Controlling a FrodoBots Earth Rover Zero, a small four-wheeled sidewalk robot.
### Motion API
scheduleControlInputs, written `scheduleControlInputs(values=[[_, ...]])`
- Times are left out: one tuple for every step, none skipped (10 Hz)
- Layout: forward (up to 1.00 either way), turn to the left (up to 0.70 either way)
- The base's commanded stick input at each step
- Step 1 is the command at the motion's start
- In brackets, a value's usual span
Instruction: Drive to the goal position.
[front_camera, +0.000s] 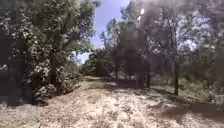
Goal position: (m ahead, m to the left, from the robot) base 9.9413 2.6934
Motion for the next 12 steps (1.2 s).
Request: scheduleControlInputs(values=[[0.7,0.0],[0.7,0.0],[0.7,0.0],[0.7,0.0],[0.7,0.0],[0.7,0.0],[0.7,0.0],[0.7,0.0],[0.7,0.0],[0.7,0.0],[0.7,0.0],[0.7,0.0]])
